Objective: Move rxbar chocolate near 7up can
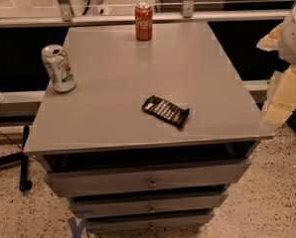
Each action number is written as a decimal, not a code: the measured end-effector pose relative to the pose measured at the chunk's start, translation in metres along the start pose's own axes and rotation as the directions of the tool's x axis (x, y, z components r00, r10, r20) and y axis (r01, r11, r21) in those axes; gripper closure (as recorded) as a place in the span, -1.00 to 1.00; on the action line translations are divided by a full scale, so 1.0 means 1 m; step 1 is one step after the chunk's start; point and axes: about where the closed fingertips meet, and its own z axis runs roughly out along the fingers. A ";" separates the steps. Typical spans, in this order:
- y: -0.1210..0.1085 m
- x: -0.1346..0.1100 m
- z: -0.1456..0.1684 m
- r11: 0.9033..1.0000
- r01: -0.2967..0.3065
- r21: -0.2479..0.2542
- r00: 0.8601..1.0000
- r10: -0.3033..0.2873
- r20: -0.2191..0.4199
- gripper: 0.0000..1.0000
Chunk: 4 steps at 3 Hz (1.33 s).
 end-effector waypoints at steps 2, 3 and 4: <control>-0.006 -0.012 0.021 1.000 -0.015 -0.008 0.997 0.016 0.074 -1.00; -0.012 -0.041 0.067 0.996 -0.058 -0.065 0.976 0.070 0.208 -1.00; -0.018 -0.072 0.108 0.990 -0.097 -0.107 0.934 0.127 0.335 -1.00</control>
Offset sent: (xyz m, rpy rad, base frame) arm 0.0499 0.0434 -0.0618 0.2657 0.0071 0.0203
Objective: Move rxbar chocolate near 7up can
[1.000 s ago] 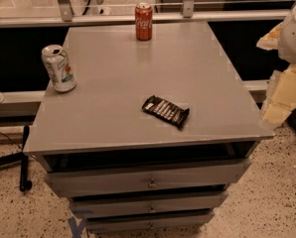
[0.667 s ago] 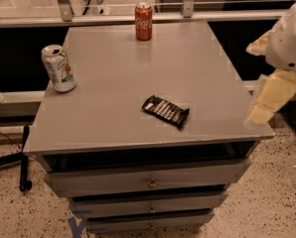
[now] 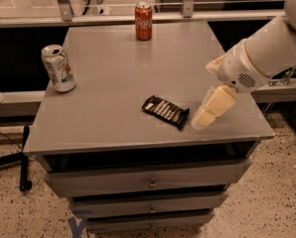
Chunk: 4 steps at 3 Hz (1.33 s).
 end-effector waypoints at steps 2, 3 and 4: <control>-0.004 -0.036 0.059 0.996 -0.074 -0.045 0.982 0.081 0.170 -1.00; 0.002 -0.040 0.072 0.995 -0.081 -0.056 0.975 0.091 0.202 -1.00; 0.008 -0.035 0.083 0.994 -0.083 -0.066 0.973 0.095 0.212 -0.98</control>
Offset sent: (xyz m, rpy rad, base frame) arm 0.0372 0.0801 -0.0446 0.2833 0.0248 -0.0354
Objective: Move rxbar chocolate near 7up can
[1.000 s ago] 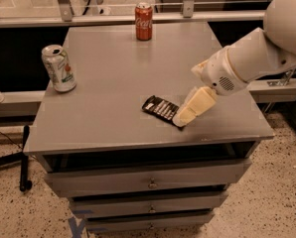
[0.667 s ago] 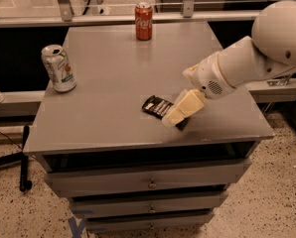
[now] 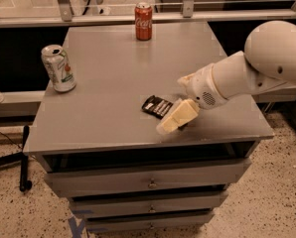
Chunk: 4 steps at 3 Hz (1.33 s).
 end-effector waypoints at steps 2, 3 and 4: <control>-0.004 0.008 0.004 1.000 -0.001 0.010 1.000 0.001 0.024 -0.15; -0.007 0.005 0.002 1.000 0.003 0.014 0.999 -0.003 0.032 0.29; -0.011 0.002 0.000 1.000 0.005 0.016 0.999 -0.006 0.041 0.78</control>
Offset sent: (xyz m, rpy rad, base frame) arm 0.0072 -0.0104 -0.0108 0.0330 -0.0228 -0.0179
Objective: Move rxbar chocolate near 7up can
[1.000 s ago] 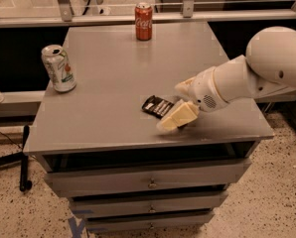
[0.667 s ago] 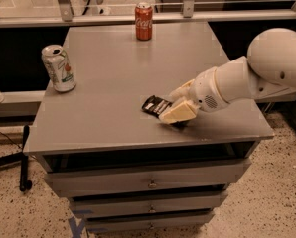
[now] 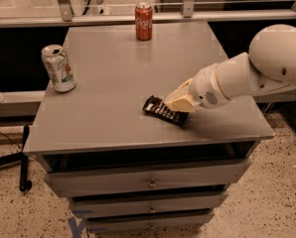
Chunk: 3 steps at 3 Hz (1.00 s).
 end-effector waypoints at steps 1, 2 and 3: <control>0.000 -0.003 0.004 1.000 0.002 -0.012 1.000 -0.001 0.009 1.00; -0.006 -0.021 0.013 0.999 0.025 -0.021 0.999 -0.024 0.037 1.00; -0.017 -0.065 0.026 0.997 0.073 -0.026 0.993 -0.070 0.096 1.00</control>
Offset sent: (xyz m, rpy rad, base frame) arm 0.0356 0.0397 0.0201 0.0665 -0.0494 0.0646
